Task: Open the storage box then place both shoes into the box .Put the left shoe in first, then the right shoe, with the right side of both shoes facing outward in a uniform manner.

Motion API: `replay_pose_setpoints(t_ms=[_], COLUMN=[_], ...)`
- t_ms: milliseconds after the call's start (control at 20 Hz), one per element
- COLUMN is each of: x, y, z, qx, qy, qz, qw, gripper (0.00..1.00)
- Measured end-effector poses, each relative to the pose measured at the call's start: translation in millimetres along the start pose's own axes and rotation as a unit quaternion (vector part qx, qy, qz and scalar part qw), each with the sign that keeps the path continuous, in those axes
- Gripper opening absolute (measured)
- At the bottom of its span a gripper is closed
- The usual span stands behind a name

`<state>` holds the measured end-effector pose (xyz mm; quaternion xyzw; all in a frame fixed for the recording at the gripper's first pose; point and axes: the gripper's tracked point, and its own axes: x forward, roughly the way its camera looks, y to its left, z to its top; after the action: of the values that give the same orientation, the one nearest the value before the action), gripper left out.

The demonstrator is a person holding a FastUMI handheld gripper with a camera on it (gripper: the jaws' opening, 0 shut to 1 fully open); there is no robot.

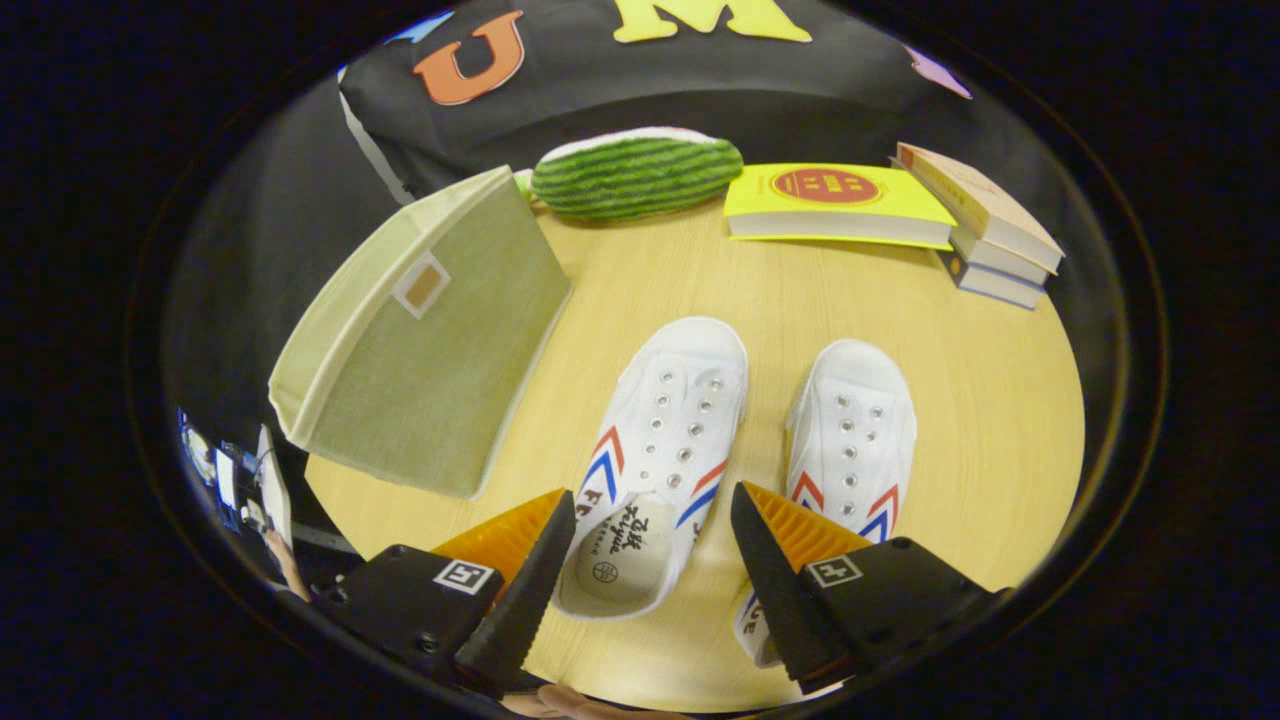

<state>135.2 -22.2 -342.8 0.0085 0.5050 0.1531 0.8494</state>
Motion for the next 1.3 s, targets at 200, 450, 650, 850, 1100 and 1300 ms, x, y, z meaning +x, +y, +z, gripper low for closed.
replay_pose_setpoints(t_ms=[200,450,650,850,1100,1300], x=[15.3,23.9,24.7,16.1,-3.7,-33.8], y=[-15.7,-16.9,-13.8,-6.3,10.7,38.6], z=[-25.0,-15.6,-12.3,-3.4,15.7,46.6], qx=[0.029,0.041,0.069,0.117,0.128,0.117], qy=[0.073,0.084,0.079,0.045,0.018,-0.009], qz=[-0.018,-0.033,-0.021,0.019,0.038,0.047], qw=[0.997,0.995,0.994,0.992,0.991,0.992], gripper=[0.8,0.48,0.14,0.06,0.06,0.06])
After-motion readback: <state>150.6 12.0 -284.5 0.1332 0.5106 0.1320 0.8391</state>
